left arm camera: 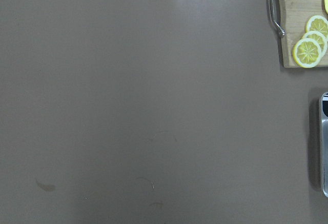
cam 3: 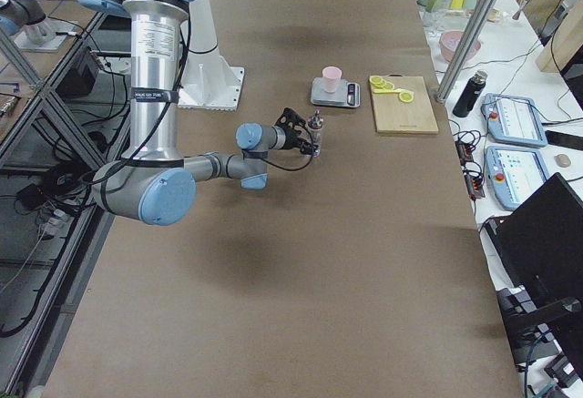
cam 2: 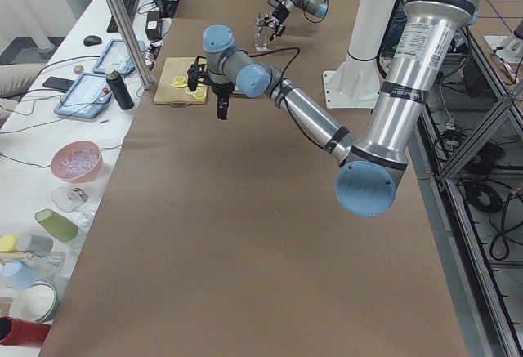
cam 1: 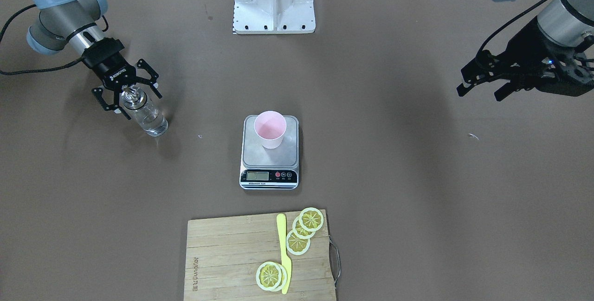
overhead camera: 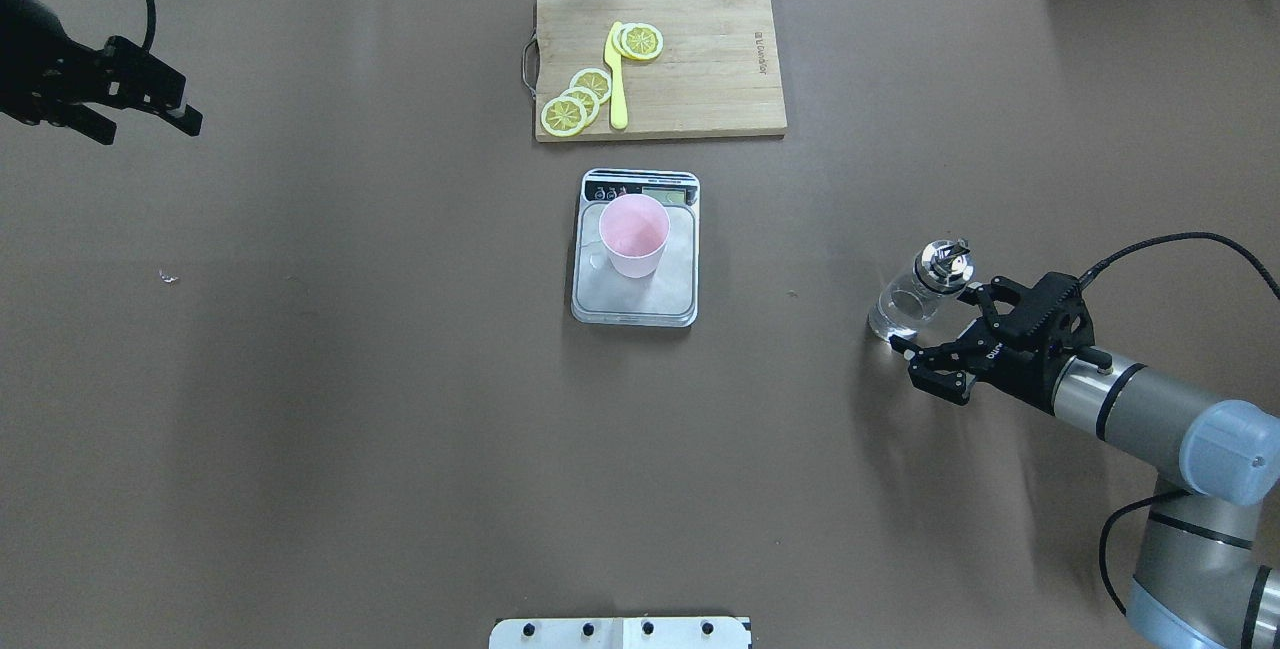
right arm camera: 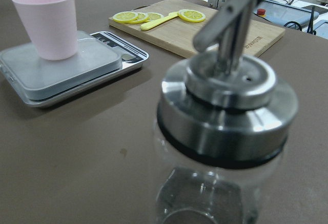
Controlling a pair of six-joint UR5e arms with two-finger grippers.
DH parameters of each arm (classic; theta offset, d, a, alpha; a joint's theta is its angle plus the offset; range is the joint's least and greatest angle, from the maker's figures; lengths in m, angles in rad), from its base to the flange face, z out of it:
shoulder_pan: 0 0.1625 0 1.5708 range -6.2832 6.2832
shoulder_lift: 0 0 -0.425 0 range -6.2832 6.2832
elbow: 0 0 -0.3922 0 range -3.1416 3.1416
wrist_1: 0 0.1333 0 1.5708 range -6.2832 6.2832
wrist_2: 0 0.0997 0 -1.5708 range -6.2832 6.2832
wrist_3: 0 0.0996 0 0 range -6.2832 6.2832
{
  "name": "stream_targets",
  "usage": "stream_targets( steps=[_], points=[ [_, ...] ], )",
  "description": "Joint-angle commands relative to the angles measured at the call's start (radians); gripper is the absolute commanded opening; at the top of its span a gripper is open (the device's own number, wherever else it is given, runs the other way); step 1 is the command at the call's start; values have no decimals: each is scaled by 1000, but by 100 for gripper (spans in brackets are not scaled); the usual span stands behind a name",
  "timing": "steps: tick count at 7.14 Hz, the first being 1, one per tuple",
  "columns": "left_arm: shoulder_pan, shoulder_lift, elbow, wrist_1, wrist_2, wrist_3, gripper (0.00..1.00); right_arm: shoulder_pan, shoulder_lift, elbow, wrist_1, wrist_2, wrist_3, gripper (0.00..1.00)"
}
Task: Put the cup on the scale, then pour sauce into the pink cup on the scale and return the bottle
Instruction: 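Move the right gripper toward the glass sauce bottle, then close the right gripper around the glass sauce bottle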
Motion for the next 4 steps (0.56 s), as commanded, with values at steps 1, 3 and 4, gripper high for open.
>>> stream_targets(
  steps=[1,3,4],
  points=[
    [0,0,0,-2,1,0,95,1,25,-31,5,-3,-1,99],
    [0,0,2,0,3,0,95,-1,36,-42,15,2,-1,99],
    [0,0,2,0,3,0,95,1,33,-48,18,0,-1,99]
  ],
)
